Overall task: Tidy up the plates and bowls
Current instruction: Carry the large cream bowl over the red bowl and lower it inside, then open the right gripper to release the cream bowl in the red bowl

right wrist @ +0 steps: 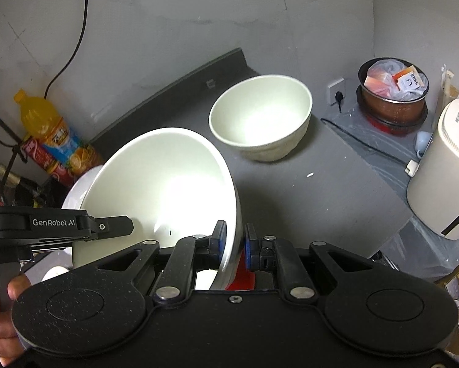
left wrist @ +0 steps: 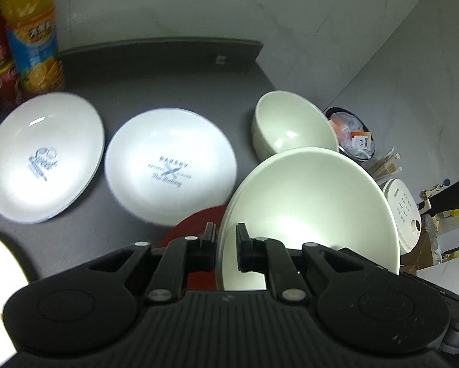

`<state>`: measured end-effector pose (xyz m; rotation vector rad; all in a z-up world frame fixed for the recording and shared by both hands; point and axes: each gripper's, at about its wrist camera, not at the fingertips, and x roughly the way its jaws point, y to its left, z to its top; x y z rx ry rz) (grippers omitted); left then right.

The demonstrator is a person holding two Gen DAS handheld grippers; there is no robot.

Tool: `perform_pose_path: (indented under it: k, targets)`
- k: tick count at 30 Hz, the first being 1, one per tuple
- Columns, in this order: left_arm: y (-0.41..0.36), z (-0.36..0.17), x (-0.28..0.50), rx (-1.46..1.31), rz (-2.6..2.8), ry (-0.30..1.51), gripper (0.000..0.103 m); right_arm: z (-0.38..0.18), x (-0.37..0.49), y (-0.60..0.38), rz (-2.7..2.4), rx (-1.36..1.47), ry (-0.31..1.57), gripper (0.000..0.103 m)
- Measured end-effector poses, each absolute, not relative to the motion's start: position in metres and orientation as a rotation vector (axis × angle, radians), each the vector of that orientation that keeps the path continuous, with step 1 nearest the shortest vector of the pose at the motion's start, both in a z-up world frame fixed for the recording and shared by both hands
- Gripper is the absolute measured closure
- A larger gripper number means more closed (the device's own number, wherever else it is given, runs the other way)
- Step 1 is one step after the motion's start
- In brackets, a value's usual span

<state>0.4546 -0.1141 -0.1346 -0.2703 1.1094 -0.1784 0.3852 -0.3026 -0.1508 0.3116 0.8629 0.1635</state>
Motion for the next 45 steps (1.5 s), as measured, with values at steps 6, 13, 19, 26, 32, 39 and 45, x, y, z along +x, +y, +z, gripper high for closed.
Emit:
perform_pose_path:
  k: [6,13,19,26,32,39,45]
  targets:
    - [-0.1,-0.147,0.448,-0.306,-0.157,1.134,0.092,-0.156,0.384,-0.292,0.18,0.285,0.89,0.091]
    - [-0.091,-0.159,0.443,-0.304,-0.142,1.164,0.092,-0.167,0.383,-0.28,0.187,0.251,0.927,0.09]
    - [-0.085,-0.172,0.443,-0.306,-0.126,1.198,0.092,-0.178,0.385,-0.276,0.19,0.248,0.949,0.09]
    - [-0.08,-0.191,0.445,-0.343,-0.122,1.258,0.092,-0.186,0.389,-0.276,0.165,0.235,0.971,0.09]
    - [-0.083,-0.192,0.446,-0.326,-0.13,1.264,0.091,-0.19,0.393,-0.277,0.155,0.232,0.987,0.089]
    - [-0.087,-0.186,0.448,-0.303,-0.126,1.28,0.087,-0.191,0.394,-0.277,0.156,0.236,0.992,0.089]
    - [-0.083,-0.176,0.452,-0.314,-0.138,1.302,0.079,-0.191,0.394,-0.277,0.149,0.237,0.976,0.09]
